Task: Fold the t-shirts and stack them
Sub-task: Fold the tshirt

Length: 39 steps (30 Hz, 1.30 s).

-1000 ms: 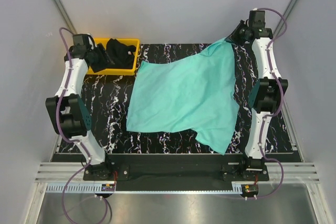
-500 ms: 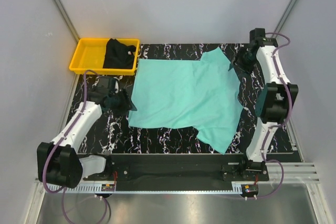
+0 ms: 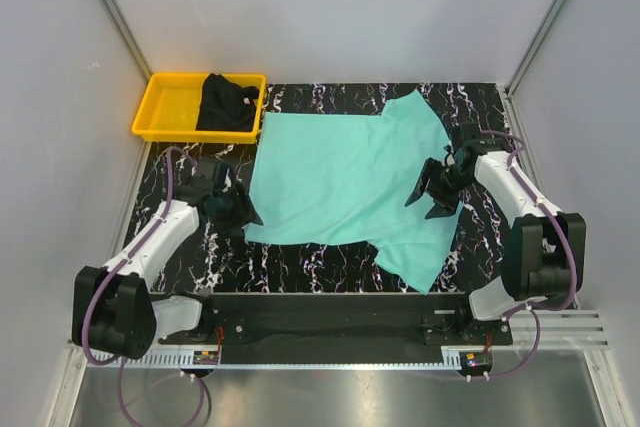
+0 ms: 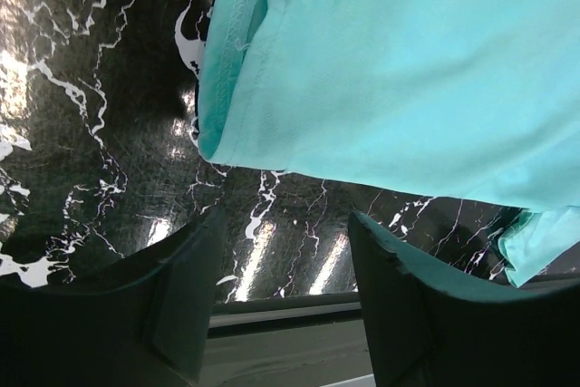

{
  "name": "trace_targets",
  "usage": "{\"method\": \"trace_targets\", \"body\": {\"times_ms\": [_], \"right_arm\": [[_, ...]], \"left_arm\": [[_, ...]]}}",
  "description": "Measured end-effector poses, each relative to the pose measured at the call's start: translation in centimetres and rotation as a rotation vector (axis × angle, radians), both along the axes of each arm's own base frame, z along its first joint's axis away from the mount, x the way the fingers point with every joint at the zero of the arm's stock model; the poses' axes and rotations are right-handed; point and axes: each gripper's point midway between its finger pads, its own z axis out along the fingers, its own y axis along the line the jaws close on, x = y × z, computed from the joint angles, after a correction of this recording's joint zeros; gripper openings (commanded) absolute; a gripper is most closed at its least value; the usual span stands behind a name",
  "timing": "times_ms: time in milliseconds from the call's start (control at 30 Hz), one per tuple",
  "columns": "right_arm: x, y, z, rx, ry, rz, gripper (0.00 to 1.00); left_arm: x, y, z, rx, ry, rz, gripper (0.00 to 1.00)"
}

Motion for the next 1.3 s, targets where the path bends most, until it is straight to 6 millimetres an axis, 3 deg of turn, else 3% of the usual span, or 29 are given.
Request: {"method": "trace_targets", "body": {"times_ms": [233,533,800,900,1033,1200,1300], "right_arm": [[2.0,0.4,0.5,0.036,-0.054,0.001,0.66],[1.9,0.0,0.2,0.047,-0.041,-0.018,0.59],[2.4,-5.4,-0.8,0.013,-0.006,-0.212,0.63],[2.1,-6.4,-1.3,-0.002,0.014,-0.258,0.68],[1.5,-7.6,-2.5,-0.013,0.065,-0.327,0.67],[0.9,-10.4,-4.2,-0.075,0.124,-0.431,0.61],[1.1,-11.7,-5.0,-0.123,0.140,-0.457,0.49]], "left_arm": [[2.0,0.4,-0.3,0.016,0.008,0.002,0.56],[2.7,1.8,-2.9,0.049,0.105,0.024,0.53],[2.4,2.0,-5.0,0.071,0.174,-0.007,0.37],[2.6,2.1,-5.3,0.071,0.169,-0.015,0.20],[2.7,2.3,-5.8,0.073,0.178,-0.018,0.00],[3.1,2.6,-5.8,0.075,0.163,-0.017,0.00],[3.3,2.7,-5.4,0.072,0.147,-0.009,0.00]]}}
